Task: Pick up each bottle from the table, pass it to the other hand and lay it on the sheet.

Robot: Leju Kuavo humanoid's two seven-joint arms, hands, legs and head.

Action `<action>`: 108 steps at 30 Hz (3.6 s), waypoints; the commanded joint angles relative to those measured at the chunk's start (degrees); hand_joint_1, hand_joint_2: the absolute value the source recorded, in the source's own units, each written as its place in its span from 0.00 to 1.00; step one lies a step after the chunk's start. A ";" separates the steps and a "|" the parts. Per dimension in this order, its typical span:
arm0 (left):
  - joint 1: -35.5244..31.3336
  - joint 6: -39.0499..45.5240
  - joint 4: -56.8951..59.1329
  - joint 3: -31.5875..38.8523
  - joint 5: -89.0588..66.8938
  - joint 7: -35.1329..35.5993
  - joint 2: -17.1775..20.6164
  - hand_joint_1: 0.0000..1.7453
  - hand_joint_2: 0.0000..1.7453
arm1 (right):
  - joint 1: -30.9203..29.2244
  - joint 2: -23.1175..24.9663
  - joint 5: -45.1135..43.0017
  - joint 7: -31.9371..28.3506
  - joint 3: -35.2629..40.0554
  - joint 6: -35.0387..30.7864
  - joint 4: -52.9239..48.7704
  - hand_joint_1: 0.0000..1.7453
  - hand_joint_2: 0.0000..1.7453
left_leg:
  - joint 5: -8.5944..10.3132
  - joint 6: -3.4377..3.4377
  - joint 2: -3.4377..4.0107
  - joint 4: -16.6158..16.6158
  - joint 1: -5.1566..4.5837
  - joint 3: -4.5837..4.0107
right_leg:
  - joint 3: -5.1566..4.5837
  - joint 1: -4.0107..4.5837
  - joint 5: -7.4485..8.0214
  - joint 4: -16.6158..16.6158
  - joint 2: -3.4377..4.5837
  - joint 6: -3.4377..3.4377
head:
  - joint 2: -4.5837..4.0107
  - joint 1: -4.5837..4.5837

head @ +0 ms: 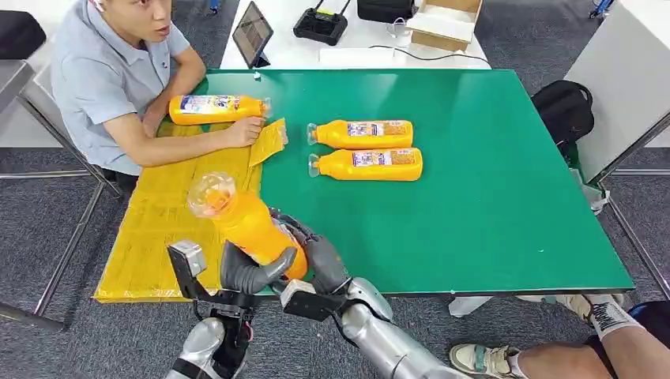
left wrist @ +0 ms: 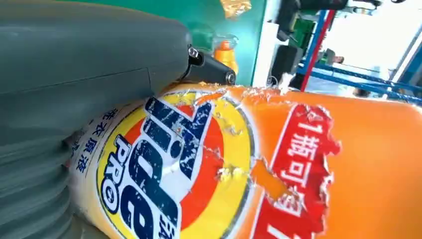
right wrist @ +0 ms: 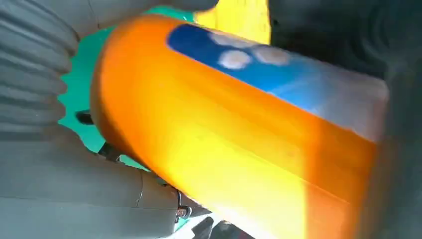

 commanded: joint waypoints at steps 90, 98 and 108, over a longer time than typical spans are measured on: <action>-25.11 -12.78 16.55 15.87 -27.74 -5.03 4.29 0.00 1.00 | 10.78 -11.10 -10.14 -1.93 4.11 4.80 -19.01 0.00 0.00 | 0.09 0.04 0.02 0.02 0.04 0.06 | 0.10 0.05 0.02 0.04 -0.03 -0.11 | 0.00 0.04; -17.51 -11.24 3.64 15.88 -13.83 -3.51 1.79 0.00 1.00 | 10.51 -10.73 -9.35 -1.93 4.56 3.73 -18.39 0.00 0.00 | -0.12 0.09 0.16 0.02 -0.01 0.28 | 0.32 0.05 -0.09 -0.01 0.09 -0.19 | 0.00 0.00; -6.62 -6.14 -7.45 16.52 -5.00 -4.91 3.78 0.00 1.00 | 14.13 -14.17 5.37 -0.71 -7.39 -14.10 -26.20 0.00 1.00 | -0.10 0.09 0.14 0.00 -0.02 0.25 | 0.28 0.03 -0.09 -0.04 0.06 -0.17 | 0.00 0.02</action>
